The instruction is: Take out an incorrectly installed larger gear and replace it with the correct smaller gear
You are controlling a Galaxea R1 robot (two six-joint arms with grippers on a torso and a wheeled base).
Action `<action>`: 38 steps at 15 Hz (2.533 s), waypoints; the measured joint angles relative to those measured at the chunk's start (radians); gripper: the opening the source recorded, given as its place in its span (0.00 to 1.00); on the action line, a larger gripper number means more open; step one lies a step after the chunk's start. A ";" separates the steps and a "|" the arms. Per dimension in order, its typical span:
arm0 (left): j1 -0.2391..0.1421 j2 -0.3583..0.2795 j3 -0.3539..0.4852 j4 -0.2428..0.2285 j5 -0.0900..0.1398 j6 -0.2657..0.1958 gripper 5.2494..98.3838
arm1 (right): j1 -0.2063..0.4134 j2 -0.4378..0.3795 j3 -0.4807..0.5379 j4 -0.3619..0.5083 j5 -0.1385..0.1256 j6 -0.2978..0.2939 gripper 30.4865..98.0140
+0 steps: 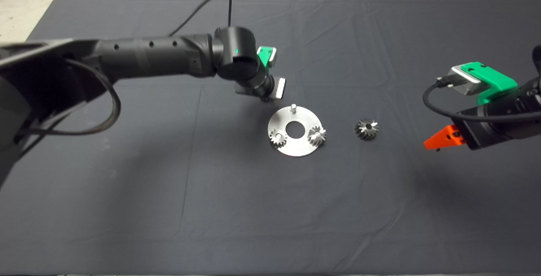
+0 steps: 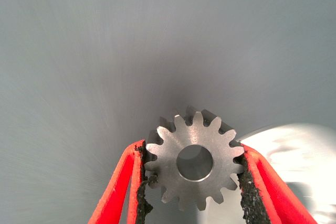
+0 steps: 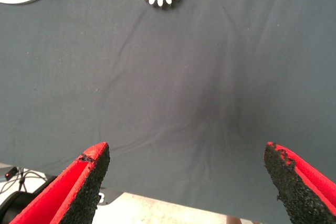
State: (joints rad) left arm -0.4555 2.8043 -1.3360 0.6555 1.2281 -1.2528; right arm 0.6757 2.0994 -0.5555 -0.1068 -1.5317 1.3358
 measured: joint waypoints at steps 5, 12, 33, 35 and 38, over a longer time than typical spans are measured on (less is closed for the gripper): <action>-0.029 0.023 0.046 -0.067 0.061 -0.064 0.32 | 0.000 -0.002 0.000 0.004 0.000 0.000 0.70; -0.027 0.061 0.128 -0.083 0.094 -0.161 0.32 | 0.000 -0.003 0.001 0.004 0.000 0.000 0.70; 0.032 0.140 -0.020 -0.012 0.192 -0.198 0.32 | 0.000 -0.019 0.001 0.010 0.001 0.000 0.70; 0.037 0.140 -0.012 -0.008 0.193 -0.198 0.32 | 0.000 -0.019 0.000 0.010 0.001 0.000 0.70; 0.037 0.141 0.013 -0.001 0.185 -0.197 0.32 | 0.000 -0.020 0.000 0.010 0.001 0.000 0.70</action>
State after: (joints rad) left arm -0.4185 2.9451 -1.3228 0.6547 1.4130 -1.4494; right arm 0.6759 2.0796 -0.5551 -0.0966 -1.5309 1.3357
